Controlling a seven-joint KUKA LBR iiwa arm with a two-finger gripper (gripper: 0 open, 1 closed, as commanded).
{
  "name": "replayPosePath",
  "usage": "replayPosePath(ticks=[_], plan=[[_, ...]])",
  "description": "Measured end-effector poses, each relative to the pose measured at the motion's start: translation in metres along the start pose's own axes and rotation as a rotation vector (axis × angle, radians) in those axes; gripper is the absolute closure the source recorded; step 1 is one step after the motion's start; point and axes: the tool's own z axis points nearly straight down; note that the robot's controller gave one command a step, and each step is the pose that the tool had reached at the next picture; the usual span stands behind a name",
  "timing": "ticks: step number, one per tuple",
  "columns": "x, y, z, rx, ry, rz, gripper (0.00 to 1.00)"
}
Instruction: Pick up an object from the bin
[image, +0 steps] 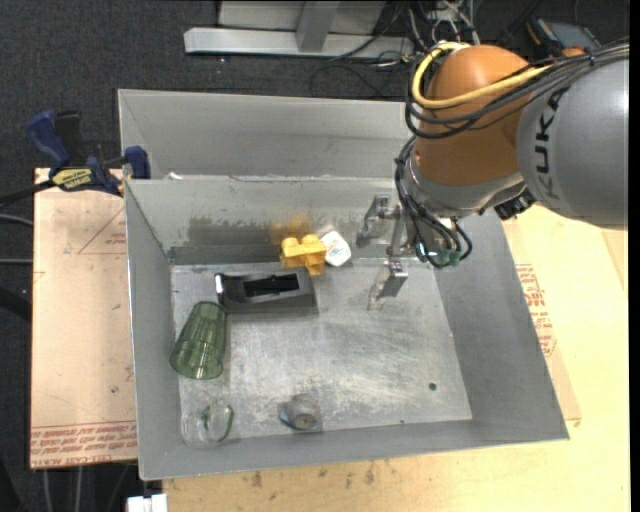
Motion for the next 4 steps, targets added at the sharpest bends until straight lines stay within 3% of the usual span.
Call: replayPosePath(ticks=[1,2,3,4], plan=[[-0.001,0.0,-0.004,0.0,-0.007,0.0,0.0],[0.021,0.021,0.044,0.0,-0.013,0.025,0.0],[0.079,0.026,0.058,0.0,0.001,-0.03,0.0],[0.066,0.074,0.062,0.001,-0.007,-0.027,0.0]])
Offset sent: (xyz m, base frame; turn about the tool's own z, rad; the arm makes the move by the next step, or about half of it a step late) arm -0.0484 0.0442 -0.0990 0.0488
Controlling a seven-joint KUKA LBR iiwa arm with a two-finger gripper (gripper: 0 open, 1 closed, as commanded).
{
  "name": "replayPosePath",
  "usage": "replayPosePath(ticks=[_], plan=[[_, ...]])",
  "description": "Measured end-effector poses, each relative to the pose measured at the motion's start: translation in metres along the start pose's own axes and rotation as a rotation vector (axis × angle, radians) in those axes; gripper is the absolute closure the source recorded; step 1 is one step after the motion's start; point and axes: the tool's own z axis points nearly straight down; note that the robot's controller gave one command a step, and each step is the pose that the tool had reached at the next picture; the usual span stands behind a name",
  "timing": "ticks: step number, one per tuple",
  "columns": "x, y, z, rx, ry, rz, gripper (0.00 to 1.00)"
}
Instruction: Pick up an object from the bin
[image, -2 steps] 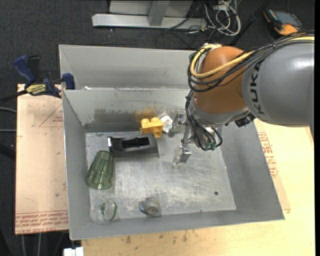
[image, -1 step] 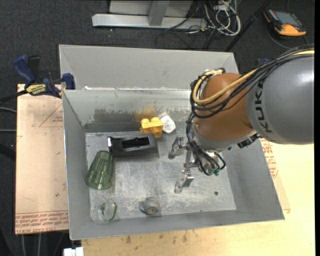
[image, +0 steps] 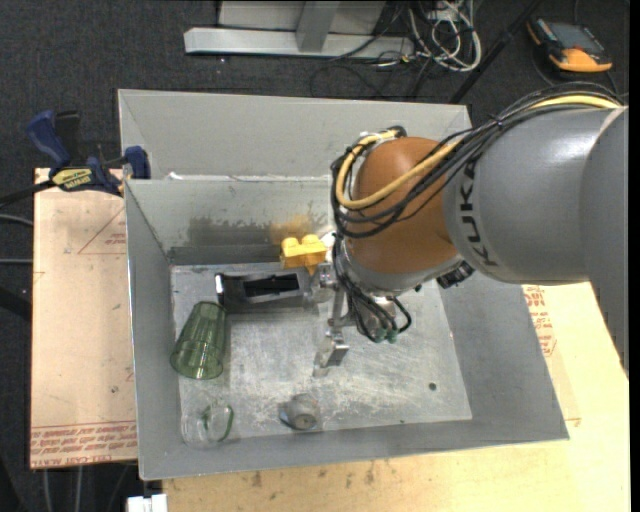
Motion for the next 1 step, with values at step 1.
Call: replayPosePath(ticks=[1], plan=[[0.0133,0.0126,-0.0145,-0.004,0.0,-0.167,0.0]])
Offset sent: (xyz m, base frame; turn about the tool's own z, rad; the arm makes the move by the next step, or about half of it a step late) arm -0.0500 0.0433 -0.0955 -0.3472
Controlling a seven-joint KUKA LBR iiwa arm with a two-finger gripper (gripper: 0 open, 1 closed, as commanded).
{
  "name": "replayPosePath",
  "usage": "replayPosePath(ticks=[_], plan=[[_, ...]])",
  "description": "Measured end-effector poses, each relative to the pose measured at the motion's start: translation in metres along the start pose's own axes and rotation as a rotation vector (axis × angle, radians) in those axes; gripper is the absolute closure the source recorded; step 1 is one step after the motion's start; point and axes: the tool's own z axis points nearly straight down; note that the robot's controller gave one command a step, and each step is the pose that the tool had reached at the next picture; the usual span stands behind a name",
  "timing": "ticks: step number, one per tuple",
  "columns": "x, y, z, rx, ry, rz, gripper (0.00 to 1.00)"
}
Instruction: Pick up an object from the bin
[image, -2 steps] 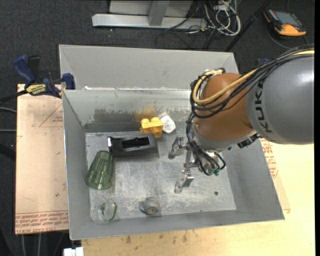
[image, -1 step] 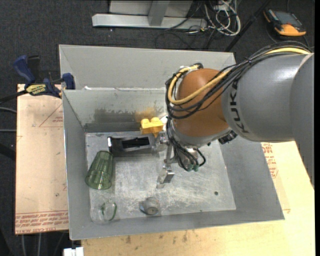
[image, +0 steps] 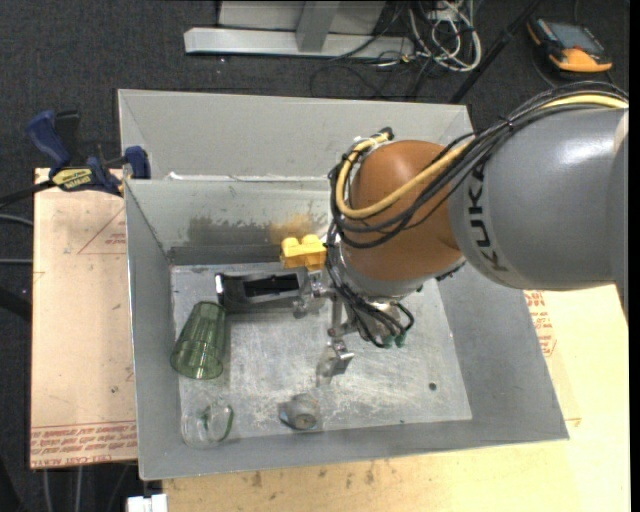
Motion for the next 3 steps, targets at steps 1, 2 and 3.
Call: replayPosePath(ticks=[1,2,3], plan=[[0.016,0.036,0.098,0.006,-0.045,-0.174,1.0],[0.016,0.036,0.098,0.006,-0.044,-0.174,1.0],[0.026,0.033,0.095,0.003,-0.016,-0.224,1.0]])
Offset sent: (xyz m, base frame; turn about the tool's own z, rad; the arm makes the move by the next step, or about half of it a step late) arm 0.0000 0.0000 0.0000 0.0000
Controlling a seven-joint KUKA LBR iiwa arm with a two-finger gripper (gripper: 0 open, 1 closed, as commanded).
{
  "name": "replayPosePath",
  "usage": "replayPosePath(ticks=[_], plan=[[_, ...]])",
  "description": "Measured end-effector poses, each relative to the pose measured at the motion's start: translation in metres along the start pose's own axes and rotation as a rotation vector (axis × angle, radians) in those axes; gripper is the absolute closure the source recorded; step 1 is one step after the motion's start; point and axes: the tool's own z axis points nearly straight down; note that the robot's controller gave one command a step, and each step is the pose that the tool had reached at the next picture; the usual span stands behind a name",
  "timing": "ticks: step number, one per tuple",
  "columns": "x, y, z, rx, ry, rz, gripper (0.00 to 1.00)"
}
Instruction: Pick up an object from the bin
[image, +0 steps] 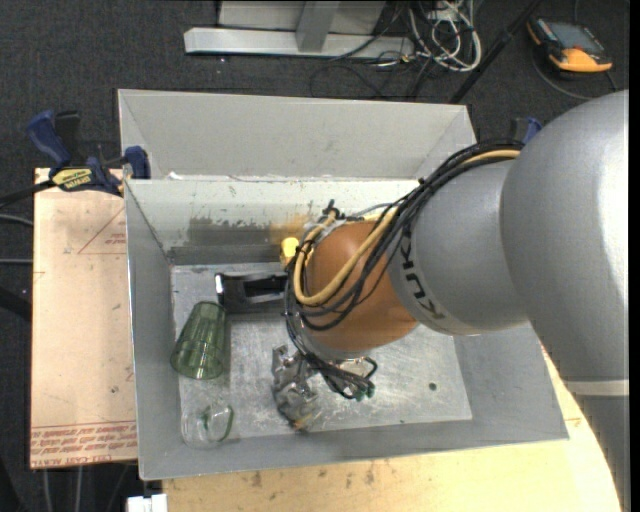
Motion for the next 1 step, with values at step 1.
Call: replayPosePath(ticks=[1], plan=[[0.0099,-0.0037,-0.017,-0.003,0.015,-0.061,1.0]])
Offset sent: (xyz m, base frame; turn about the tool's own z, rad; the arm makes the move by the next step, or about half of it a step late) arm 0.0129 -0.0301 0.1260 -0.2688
